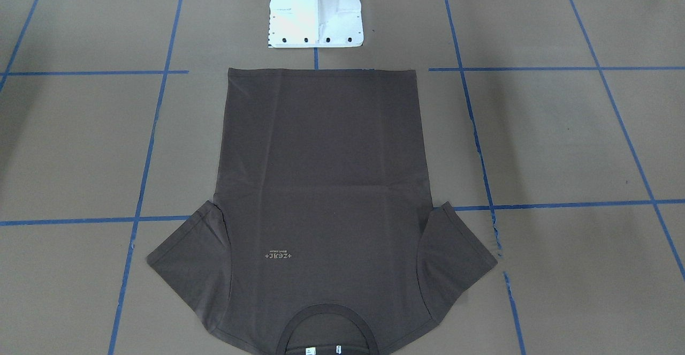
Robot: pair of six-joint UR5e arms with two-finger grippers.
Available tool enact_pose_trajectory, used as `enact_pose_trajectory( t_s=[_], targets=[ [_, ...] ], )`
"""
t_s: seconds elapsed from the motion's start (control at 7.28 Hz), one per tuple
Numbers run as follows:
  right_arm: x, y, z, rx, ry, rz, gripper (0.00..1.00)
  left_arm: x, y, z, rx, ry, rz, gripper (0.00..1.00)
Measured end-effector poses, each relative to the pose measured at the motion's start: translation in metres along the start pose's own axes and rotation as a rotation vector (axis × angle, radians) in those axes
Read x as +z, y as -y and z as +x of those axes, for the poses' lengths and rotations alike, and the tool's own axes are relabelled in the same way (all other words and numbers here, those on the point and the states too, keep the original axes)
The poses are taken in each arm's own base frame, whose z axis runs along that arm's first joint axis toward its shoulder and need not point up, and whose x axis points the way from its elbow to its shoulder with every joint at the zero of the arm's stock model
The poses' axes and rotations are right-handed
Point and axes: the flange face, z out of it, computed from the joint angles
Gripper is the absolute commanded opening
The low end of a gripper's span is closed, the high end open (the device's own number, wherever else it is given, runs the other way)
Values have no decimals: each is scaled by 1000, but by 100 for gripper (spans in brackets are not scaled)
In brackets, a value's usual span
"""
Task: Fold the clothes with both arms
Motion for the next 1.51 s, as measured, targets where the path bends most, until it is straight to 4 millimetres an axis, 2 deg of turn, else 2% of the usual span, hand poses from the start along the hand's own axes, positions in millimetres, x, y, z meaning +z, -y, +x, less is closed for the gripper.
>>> enact_pose_trajectory(
  t_s=[0.41, 0.55, 0.69, 0.82, 0.96, 1.1, 1.24, 1.51],
  targets=[
    [-9, 6, -8, -13, 5, 19, 100, -3, 2, 2, 1, 2, 7, 100],
    [-10, 14, -19, -29, 6, 25, 100, -12, 12, 10, 13, 3, 25, 100],
    [-12, 29, -38, -75, 6, 38, 100, -23, 24, 20, 41, 1, 55, 100],
    [-9, 51, -71, -160, 5, 58, 100, -30, 38, 31, 85, 1, 97, 100],
    [6, 71, -109, -235, 10, 62, 100, -33, 47, 41, 144, -1, 148, 100],
    [20, 97, -156, -248, 24, 56, 100, -34, 52, 49, 195, -3, 195, 100],
    [35, 129, -215, -213, 44, 45, 100, -34, 60, 53, 212, -5, 223, 100],
    [73, 175, -333, -155, 54, 41, 100, -28, 78, 63, 193, -16, 232, 100]
  ],
)
